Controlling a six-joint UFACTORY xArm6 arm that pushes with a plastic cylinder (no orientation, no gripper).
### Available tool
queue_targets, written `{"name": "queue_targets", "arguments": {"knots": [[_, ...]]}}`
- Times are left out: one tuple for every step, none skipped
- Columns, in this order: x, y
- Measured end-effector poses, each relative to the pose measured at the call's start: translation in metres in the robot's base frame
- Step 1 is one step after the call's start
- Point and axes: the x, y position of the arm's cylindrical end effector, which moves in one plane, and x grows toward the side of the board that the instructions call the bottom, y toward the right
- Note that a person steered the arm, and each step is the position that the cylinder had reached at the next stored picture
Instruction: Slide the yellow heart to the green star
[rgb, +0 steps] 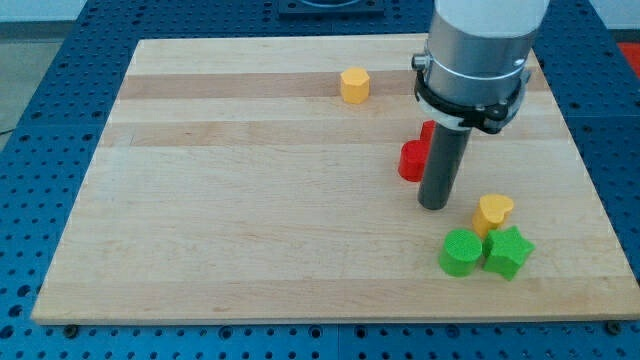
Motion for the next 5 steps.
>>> {"name": "queue_targets", "arguments": {"knots": [[0.0, 0.021], [0.0, 0.037], [0.0, 0.055], [0.0, 0.057], [-0.004, 0.029]]}}
